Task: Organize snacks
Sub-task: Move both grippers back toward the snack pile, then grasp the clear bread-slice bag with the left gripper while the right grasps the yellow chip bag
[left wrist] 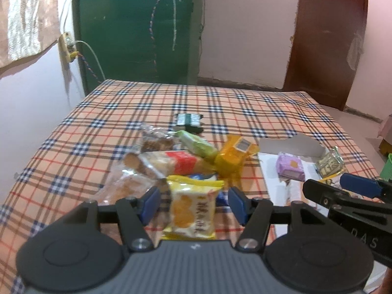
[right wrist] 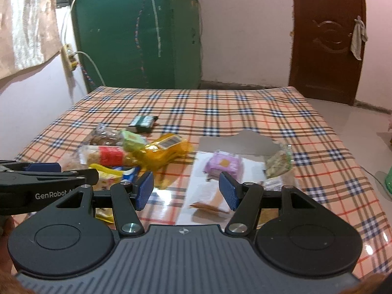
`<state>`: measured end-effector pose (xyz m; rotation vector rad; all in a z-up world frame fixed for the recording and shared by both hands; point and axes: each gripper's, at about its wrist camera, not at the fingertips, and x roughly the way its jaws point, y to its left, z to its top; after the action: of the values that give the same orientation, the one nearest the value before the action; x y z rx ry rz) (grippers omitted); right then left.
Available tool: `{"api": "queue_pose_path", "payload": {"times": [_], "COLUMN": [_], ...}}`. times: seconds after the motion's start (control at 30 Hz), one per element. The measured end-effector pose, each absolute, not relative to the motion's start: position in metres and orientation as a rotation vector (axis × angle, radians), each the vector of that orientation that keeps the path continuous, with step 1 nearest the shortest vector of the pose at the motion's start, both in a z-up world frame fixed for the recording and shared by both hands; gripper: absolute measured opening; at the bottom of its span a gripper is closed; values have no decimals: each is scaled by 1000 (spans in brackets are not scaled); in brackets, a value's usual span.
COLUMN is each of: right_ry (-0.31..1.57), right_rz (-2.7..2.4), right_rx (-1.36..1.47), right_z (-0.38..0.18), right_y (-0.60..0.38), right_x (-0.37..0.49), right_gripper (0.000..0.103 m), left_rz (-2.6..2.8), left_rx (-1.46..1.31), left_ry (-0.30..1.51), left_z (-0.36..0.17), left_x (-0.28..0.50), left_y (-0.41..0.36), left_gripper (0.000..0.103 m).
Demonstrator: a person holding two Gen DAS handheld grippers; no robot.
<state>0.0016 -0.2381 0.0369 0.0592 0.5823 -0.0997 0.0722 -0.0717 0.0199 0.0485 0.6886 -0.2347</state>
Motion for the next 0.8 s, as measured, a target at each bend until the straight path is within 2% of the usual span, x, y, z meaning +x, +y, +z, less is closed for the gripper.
{"api": "queue_pose_path", "payload": {"times": [0.6, 0.67, 0.7, 0.8], "right_ry": [630, 637, 639, 649], "right_rz": [17, 28, 32, 37], "right_rx": [14, 11, 10, 14], "right_z": [16, 14, 13, 9], "right_y": [-181, -175, -173, -169], "right_x": [27, 28, 28, 30], "right_gripper": [79, 80, 81, 82], "left_rz": [-159, -143, -131, -113], "left_rx": [44, 39, 41, 47], "left_ry": [699, 701, 698, 689], "left_z": [3, 0, -1, -6], "left_x": [73, 76, 78, 85], "left_y": [-20, -11, -7, 5], "left_gripper": [61, 66, 73, 77]}}
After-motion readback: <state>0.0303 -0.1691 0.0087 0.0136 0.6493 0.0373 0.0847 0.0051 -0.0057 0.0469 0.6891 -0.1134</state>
